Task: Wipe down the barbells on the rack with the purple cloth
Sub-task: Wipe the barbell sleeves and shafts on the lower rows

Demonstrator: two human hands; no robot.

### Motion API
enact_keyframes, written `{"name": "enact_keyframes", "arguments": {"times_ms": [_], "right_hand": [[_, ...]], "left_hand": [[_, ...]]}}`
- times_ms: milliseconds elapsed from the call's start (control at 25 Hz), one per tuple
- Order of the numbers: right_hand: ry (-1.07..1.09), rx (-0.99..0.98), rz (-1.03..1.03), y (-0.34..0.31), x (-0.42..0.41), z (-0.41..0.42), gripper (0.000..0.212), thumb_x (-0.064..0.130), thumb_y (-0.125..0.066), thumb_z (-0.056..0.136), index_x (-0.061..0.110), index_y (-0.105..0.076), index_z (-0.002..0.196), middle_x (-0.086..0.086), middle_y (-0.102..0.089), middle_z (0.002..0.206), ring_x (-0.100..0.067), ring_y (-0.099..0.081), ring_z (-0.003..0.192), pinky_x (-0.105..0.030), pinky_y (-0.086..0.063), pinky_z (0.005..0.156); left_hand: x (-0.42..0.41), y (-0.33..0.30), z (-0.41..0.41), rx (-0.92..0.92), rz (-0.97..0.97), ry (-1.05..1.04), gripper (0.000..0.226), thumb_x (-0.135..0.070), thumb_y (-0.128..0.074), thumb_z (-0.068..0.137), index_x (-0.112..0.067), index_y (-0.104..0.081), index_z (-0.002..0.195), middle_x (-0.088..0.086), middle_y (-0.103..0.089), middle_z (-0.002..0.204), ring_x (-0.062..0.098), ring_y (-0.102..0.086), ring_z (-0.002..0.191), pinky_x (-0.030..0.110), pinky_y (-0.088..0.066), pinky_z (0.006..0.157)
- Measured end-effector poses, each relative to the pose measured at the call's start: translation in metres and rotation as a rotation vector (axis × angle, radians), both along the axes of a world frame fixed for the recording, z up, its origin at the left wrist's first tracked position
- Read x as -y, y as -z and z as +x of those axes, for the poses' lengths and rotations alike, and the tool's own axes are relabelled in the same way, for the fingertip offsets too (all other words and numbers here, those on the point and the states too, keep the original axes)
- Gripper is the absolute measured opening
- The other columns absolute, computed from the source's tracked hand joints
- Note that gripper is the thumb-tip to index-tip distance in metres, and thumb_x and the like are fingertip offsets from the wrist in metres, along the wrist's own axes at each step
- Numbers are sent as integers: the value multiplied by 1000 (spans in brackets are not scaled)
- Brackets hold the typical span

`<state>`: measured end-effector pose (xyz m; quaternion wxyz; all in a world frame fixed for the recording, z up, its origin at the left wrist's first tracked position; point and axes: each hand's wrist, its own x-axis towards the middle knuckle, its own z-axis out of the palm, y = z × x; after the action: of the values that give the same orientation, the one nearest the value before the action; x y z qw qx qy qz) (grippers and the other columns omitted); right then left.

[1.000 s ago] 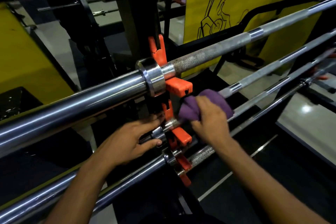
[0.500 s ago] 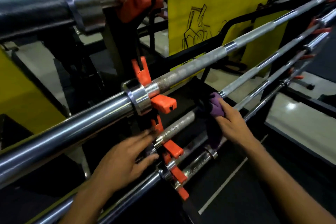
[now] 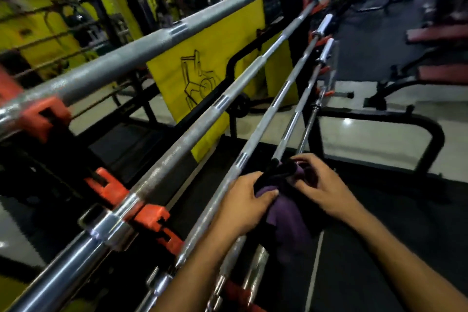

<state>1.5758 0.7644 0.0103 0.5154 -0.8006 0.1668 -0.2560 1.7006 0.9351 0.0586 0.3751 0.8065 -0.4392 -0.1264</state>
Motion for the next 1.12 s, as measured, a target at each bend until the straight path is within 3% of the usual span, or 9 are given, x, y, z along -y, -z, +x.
{"name": "enact_keyframes", "arguments": {"times_ms": [120, 240, 360, 480, 560, 680, 880, 1040, 1120], "right_hand": [[427, 63, 389, 40, -15, -20, 22, 38, -75, 85, 31, -63, 102, 2, -69, 104, -27, -67, 103, -29, -50, 80], [255, 256, 1102, 44, -43, -9, 44, 56, -50, 92, 21, -75, 101, -11, -75, 103, -25, -73, 92, -34, -56, 72], [274, 356, 1410, 45, -34, 16, 58, 53, -38, 99, 13, -73, 77, -13, -73, 76, -24, -72, 61, -33, -56, 61], [331, 444, 1461, 35, -14, 35, 54, 53, -47, 94, 7, -74, 88, -16, -71, 79, -26, -71, 62, -35, -59, 59], [346, 526, 1427, 35, -2, 45, 32, 35, -49, 97, 8, -66, 94, -11, -68, 75, -20, -68, 57, -28, -57, 53], [332, 536, 1451, 39, 12, 69, 35, 33, -38, 107, 18, -57, 82, 2, -61, 53, -11, -61, 45, -17, -49, 46], [250, 515, 1492, 49, 18, 110, 40, 50, -43, 102, 18, -67, 102, -4, -75, 86, -22, -74, 77, -32, -57, 67], [241, 525, 1437, 58, 6, 154, 49, 53, -48, 98, 20, -62, 132, -12, -71, 122, -31, -68, 111, -42, -53, 92], [213, 551, 1415, 47, 16, 175, 56, 58, -65, 82, 17, -73, 118, -13, -74, 113, -27, -73, 101, -36, -59, 85]], "left_hand": [[21, -6, 2, 156, 15, -148, 28, -33, -67, 88, -22, -65, 114, -3, -71, 109, 15, -64, 103, 27, -48, 83], [44, -4, -23, 298, 133, 95, 39, -38, -56, 89, -31, -52, 127, -5, -62, 125, 22, -60, 114, 40, -52, 91], [51, -4, -48, 370, 508, 410, 63, -44, -60, 92, -29, -35, 147, -2, -49, 141, 25, -52, 127, 42, -48, 96], [61, -44, -25, 615, 703, 468, 72, -47, -54, 96, -27, -20, 155, -4, -28, 161, 24, -38, 142, 48, -36, 111], [76, -90, 5, 738, 568, 373, 62, -40, -49, 100, -24, -23, 154, -1, -27, 162, 28, -35, 144, 49, -27, 119], [97, -147, 68, 746, 393, 199, 60, -34, -45, 104, -23, -19, 157, -2, -18, 165, 26, -24, 149, 45, -24, 121], [98, -147, 147, 679, 578, 191, 72, -34, -39, 107, -12, 7, 158, 5, 16, 165, 16, 7, 153, 19, 5, 114], [111, -121, 169, 584, 591, 166, 78, -36, -42, 106, -17, 13, 157, 1, 24, 163, 19, -2, 153, 30, -8, 123], [118, -115, 173, 614, 572, 172, 78, -35, -41, 105, -20, 14, 157, -1, 27, 163, 23, -5, 154, 41, -18, 124]]}}
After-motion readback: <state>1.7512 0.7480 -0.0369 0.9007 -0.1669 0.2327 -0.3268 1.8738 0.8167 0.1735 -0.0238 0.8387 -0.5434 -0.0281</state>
